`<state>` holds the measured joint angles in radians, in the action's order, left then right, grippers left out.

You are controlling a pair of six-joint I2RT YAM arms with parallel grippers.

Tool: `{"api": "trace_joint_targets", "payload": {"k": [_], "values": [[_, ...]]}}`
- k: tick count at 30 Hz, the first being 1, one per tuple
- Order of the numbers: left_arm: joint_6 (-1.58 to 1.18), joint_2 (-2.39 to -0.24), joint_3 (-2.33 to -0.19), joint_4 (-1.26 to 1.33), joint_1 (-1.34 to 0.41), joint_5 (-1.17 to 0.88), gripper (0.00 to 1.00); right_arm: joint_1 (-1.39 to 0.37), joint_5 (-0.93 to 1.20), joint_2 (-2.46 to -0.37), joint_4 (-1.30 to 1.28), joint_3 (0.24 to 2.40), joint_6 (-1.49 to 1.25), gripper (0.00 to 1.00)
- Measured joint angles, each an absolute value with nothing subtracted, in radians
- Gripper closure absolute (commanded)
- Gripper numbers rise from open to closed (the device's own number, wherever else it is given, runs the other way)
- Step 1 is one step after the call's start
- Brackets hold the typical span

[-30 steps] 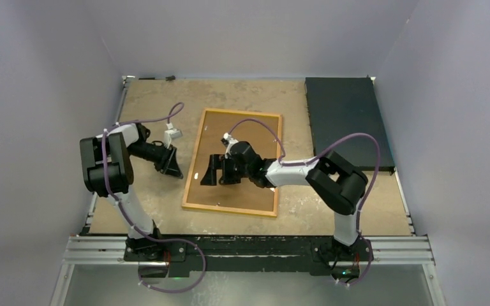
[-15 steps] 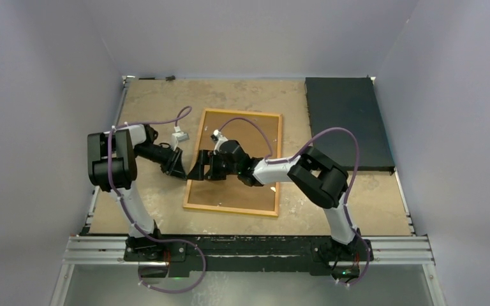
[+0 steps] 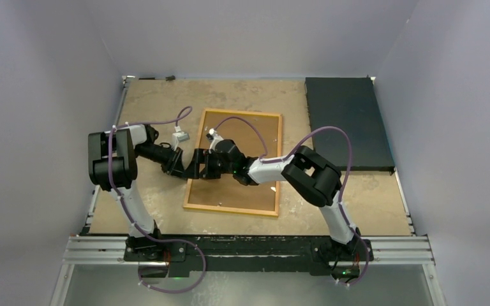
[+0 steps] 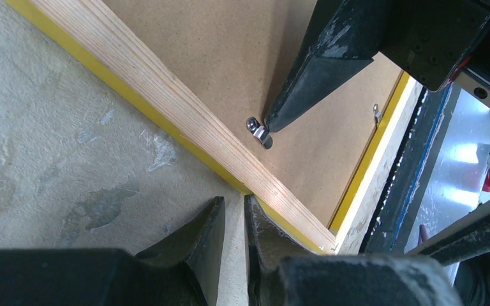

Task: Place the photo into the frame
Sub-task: Install the photo frame at the center of the board, then adjust the photo frame at the center of the board.

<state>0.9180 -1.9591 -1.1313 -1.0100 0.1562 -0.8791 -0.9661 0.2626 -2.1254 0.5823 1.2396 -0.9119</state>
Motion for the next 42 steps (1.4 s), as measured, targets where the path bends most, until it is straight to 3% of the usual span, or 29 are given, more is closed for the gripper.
{"api": "trace_joint_targets", "payload": {"k": [28,34,37,42], "values": [[0.916,-1.959,-1.132,-1.002,0.145,-0.879,0.86,-0.981,0.28,-2.177,0.604,1.295,-0.953,0.09],[0.92,-1.96,-1.138,-1.014,0.143,-0.871,0.86,-0.979,0.287,-2.169,0.599,1.293,-0.94,0.05],[0.931,-1.962,-1.153,-1.025,0.144,-0.864,0.86,-0.964,0.3,-2.114,0.569,1.251,-0.908,0.02],[0.949,-1.95,-1.152,-1.011,0.143,-0.833,0.86,-0.832,0.314,-1.836,0.504,1.053,-0.849,0.01]]}}
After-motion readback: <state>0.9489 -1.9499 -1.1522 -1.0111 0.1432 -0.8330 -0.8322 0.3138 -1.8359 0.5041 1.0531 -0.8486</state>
